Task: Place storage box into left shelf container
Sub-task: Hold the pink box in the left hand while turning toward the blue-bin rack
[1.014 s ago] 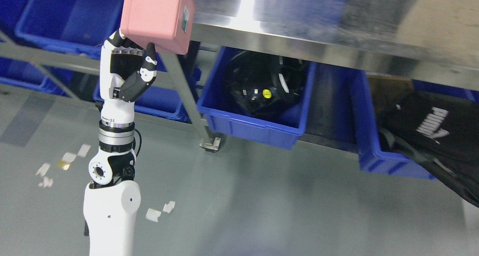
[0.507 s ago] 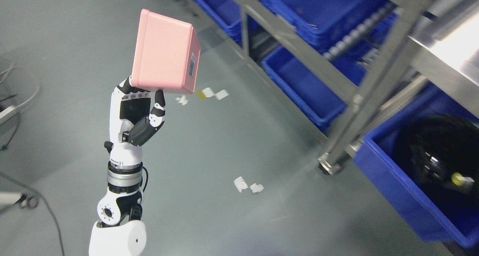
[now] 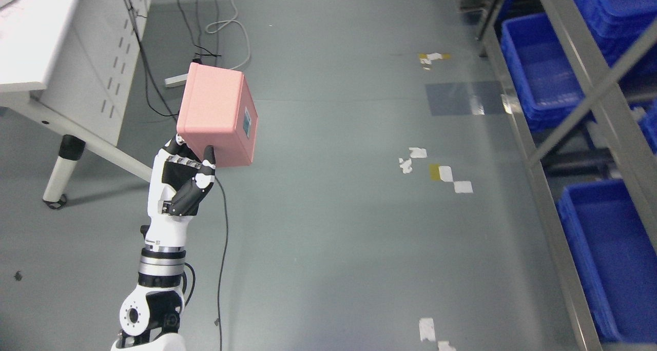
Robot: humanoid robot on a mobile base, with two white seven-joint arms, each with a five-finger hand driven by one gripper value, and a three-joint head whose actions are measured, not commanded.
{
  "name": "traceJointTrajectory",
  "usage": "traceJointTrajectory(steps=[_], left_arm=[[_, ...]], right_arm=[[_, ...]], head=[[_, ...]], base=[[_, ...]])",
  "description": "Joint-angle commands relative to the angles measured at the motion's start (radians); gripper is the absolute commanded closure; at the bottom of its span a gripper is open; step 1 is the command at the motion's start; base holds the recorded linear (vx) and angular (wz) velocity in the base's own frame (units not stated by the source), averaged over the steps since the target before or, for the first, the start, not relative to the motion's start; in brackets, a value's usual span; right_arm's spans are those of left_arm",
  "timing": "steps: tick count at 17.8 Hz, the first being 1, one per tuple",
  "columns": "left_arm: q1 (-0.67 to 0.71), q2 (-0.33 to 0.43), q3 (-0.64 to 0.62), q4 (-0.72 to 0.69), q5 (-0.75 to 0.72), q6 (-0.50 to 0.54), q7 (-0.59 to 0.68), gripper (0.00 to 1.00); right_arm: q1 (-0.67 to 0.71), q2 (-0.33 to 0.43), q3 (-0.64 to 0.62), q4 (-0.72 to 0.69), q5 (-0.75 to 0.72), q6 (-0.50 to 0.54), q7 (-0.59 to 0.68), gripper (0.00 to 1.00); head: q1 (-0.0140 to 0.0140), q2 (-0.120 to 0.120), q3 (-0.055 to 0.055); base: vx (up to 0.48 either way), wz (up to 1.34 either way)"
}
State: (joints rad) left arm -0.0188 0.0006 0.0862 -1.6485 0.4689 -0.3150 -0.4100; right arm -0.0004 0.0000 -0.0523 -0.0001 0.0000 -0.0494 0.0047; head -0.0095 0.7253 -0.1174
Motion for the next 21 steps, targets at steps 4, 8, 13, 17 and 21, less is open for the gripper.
traceJointTrajectory(steps=[4,8,13,17,21], left_arm=[[0.003,0.017,0.19,-0.027,0.0,0.045,0.014,0.98],[0.0,0.017,0.179,-0.025,0.004,0.033,0.011,0.97],[0.003,0.017,0.136,-0.025,0.002,0.004,-0.032,0.97],[0.031,0.017,0.063,-0.013,0.002,-0.024,-0.038,0.98],[0.046,0.017,-0.003,-0.011,0.004,-0.058,-0.039,0.98]], right_arm=[[-0.003,-0.017,0.0,-0.017,-0.021,0.0,-0.008,0.0],[-0.003,-0.017,0.0,-0.017,-0.021,-0.001,-0.006,0.0],[-0.003,-0.017,0.0,-0.017,-0.021,-0.001,-0.006,0.0],[-0.003,-0.017,0.0,-0.017,-0.021,0.0,-0.008,0.0],[-0.003,-0.017,0.0,-0.017,-0.021,-0.001,-0.008,0.0]], head=[[0.0,0.0,0.0],[0.0,0.0,0.0],[0.0,0.0,0.0],[0.0,0.0,0.0],[0.0,0.0,0.0]], base=[[0.553,0.38],[0.593,0.03],[0.583,-0.12],[0.573,-0.01],[0.576,-0.02]])
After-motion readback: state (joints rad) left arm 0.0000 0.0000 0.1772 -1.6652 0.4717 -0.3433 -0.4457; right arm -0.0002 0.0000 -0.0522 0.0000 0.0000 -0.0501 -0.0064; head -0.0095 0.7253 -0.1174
